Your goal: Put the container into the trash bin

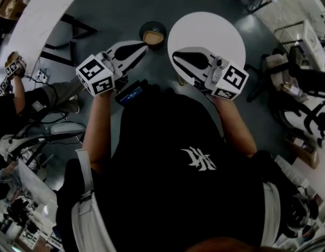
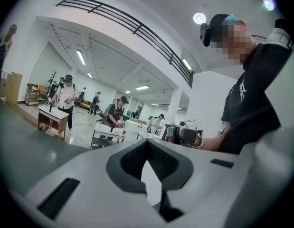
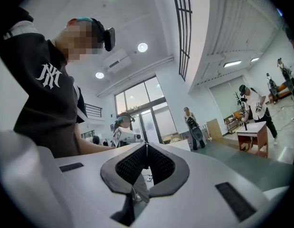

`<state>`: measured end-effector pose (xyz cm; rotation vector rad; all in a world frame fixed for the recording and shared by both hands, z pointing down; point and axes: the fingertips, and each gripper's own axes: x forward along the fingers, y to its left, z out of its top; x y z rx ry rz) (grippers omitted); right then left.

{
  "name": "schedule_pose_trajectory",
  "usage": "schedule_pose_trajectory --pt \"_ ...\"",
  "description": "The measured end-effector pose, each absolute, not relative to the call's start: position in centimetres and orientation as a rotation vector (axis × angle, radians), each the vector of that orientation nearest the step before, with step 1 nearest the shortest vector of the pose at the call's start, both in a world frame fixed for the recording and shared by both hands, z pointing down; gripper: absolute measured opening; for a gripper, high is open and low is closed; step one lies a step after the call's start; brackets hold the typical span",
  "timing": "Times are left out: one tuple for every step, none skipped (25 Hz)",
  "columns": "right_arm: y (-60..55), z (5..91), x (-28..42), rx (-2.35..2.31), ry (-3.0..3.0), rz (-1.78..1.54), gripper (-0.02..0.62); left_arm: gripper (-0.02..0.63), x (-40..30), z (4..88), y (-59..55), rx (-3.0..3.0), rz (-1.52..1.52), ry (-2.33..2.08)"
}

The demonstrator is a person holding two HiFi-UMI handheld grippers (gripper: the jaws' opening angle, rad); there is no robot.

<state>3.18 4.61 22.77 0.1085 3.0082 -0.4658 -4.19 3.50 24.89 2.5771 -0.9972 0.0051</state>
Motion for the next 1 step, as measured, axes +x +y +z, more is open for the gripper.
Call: schedule_pose_trajectory --pt "4.6 22.74 3.16 0.111 3.008 -0.463 0.04 0.003 -4.27 24.87 3.45 2.575 0.005 -1.003"
